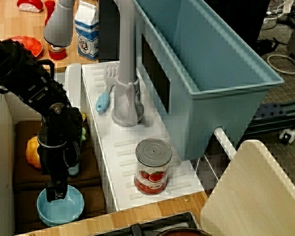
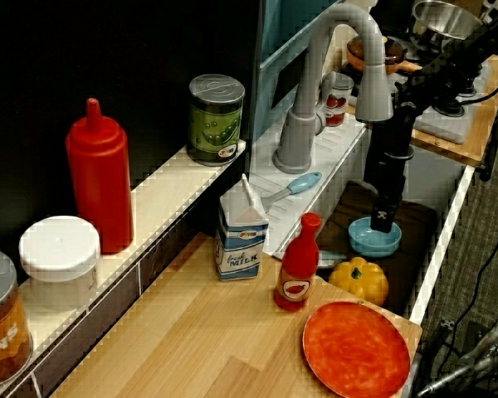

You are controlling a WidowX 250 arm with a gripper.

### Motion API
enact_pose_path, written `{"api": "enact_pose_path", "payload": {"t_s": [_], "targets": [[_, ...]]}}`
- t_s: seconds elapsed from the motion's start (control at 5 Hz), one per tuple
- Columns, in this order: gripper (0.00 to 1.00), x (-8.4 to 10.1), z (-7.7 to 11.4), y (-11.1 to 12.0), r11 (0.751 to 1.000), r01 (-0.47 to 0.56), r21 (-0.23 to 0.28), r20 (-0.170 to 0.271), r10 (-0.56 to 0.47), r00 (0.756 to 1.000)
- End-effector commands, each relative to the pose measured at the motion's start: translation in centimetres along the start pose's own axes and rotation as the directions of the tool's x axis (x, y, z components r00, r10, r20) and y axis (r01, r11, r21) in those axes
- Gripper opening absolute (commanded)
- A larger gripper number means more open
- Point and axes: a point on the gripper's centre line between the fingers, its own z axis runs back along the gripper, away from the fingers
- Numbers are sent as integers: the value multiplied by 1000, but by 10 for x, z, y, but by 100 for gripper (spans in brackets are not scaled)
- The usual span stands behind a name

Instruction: Lift bowl

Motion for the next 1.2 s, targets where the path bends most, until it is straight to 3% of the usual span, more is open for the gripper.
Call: {"api": "enact_pose_path", "payload": {"t_s": [0.0, 1.0], "targets": [[100, 6, -3, 13, 1000, 4, 29, 43, -5, 999], [100, -9, -49, 28, 996, -24, 81, 30, 22, 999]]}}
